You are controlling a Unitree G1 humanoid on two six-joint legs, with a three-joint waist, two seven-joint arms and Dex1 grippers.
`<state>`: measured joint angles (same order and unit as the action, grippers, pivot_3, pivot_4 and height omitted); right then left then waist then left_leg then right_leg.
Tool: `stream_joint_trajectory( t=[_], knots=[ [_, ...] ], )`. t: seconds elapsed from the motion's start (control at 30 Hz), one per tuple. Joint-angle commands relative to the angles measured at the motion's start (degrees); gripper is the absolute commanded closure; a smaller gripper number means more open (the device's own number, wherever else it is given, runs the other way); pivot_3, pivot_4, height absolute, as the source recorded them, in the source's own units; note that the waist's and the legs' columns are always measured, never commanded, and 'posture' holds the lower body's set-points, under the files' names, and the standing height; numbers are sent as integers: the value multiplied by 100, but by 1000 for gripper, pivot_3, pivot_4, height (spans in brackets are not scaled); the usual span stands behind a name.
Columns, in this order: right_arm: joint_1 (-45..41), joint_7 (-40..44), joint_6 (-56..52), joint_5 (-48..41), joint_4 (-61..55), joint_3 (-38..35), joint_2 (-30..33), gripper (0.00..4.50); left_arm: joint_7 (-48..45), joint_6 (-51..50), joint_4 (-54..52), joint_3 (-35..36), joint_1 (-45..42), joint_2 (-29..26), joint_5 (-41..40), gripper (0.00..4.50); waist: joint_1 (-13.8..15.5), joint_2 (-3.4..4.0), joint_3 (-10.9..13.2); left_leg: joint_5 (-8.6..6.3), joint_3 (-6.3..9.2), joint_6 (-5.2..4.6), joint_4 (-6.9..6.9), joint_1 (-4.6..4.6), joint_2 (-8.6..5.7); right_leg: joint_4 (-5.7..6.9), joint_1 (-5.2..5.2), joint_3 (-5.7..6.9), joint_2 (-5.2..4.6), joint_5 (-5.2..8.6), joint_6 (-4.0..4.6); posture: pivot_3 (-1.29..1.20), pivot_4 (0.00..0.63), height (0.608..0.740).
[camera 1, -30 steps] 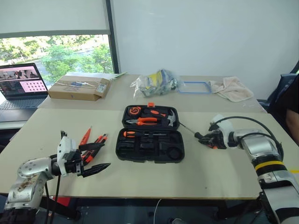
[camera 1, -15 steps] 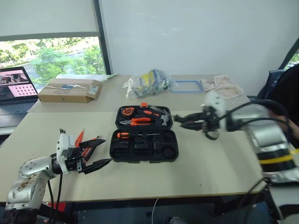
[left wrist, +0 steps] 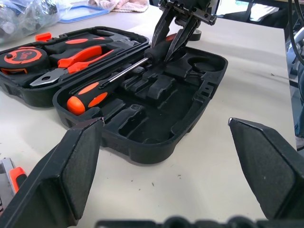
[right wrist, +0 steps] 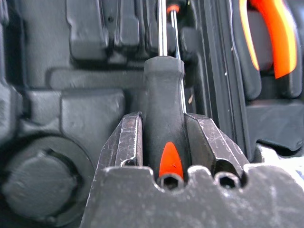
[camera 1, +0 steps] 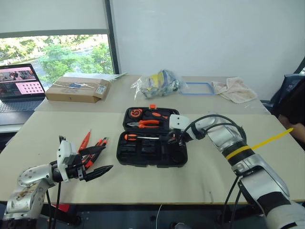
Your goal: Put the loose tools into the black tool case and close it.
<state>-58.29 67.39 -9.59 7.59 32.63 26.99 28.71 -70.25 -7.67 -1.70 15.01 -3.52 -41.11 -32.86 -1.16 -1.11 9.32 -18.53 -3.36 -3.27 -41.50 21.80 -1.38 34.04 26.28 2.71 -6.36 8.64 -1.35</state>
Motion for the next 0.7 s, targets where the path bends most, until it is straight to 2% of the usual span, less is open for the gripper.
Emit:
stream_joint_trajectory(
  t=[0.03, 0.27, 0.53, 0.57, 0.6, 0.63, 0.7],
  knots=[
    [-143, 229, 339, 221, 150, 74, 63, 3492, 65, 28, -239, 173, 65, -71, -55, 0, -2, 1, 0, 1, 0, 1, 0, -3, 0, 1, -1, 0, 0, 0, 0, 0, 150, 740],
    [-188, 208, 622, 274, 310, -21, -192, 3492, 133, 47, -300, 213, 141, -81, -67, 0, -16, 1, 1, 3, -1, 4, -5, -11, 2, 4, -10, -1, 1, 0, 1, 0, 150, 740],
    [-314, 148, 393, 509, 743, -8, -384, 3492, 192, 24, -354, 184, 136, -78, -45, 0, -128, 2, 0, 7, -1, 12, -1, -16, 8, 7, -9, -1, 6, 1, 4, 0, 150, 740],
    [-337, -26, 672, 560, 796, -30, -385, 3492, 198, 23, -343, 180, 113, -86, -38, 0, -130, 2, 0, 7, -1, 12, -1, -17, 8, 7, -10, -2, 6, 1, 4, 0, 150, 740],
    [-379, -192, 695, 560, 799, -113, -402, 2992, 207, 23, -342, 181, 103, -92, -34, 0, -130, 2, 0, 7, -1, 13, -1, -18, 8, 8, -10, -2, 6, 0, 4, 0, 150, 740],
    [-391, -15, 605, 472, 700, -157, -383, 2484, 217, 29, -354, 186, 113, -95, -26, 0, -128, 2, 0, 8, -1, 14, -1, -19, 8, 8, -11, -3, 6, 0, 4, 0, 150, 740],
    [-481, 219, 717, 269, 552, -294, -361, 1863, 253, 26, -373, 212, 132, -108, -22, 0, -126, 3, 1, 9, -1, 15, -2, -16, 6, 9, -9, -3, 4, 0, 5, 0, 150, 740]
  ],
)
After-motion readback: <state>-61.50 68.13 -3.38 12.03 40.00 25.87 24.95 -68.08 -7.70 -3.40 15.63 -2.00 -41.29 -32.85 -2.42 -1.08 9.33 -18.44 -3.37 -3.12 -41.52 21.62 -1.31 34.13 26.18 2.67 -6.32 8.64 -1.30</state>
